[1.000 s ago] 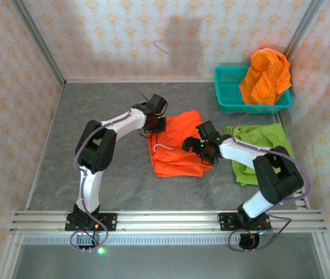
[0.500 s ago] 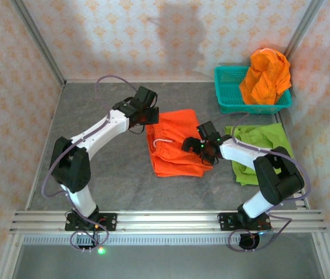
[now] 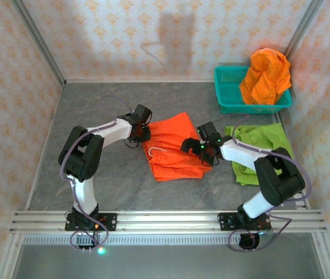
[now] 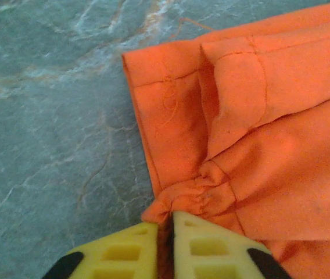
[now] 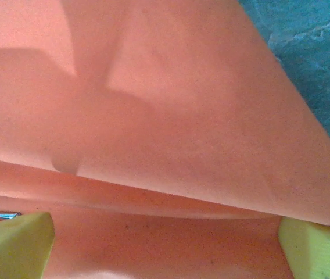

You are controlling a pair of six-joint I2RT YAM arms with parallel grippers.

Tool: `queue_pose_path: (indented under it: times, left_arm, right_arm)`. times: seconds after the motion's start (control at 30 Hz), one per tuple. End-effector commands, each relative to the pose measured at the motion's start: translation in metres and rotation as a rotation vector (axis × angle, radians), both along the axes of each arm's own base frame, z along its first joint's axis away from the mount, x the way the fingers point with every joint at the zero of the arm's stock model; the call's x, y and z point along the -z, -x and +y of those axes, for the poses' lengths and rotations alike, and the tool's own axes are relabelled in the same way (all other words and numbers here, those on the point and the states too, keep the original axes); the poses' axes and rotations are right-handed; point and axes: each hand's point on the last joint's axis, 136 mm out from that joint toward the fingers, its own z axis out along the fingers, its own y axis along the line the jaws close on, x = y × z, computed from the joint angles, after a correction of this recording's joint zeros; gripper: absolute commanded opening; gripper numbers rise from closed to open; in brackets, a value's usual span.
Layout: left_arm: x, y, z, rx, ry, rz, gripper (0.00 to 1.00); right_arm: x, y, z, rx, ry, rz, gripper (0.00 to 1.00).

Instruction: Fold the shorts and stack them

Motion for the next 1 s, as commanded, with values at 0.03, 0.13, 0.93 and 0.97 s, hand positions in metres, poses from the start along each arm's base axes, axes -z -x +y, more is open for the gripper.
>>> queue_pose_path:
  times: [0.03,0.13,0.93,0.97]
  left_arm:
    - [-0.033,-0.013,0.0,-0.002,0.049,-0.12,0.31]
    - [-0.087,-0.01,-0.016,0.032,0.177,-0.218,0.5]
    - [-0.037,0.099,-0.12,0.036,0.633,-0.106,0.92]
    - [-0.032,0.102,-0.116,0.035,0.613,-0.101,0.93]
  right_arm:
    - [0.008,0.025,-0.013,-0.015,0.039,0.079,1.0]
    - [-0.016,0.02,-0.013,-0.029,0.032,0.014,1.0]
    - [-0.091,0.005,-0.088,0.054,0.19,-0.203,1.0]
    - [-0.087,0.005,-0.088,0.053,0.193,-0.192,1.0]
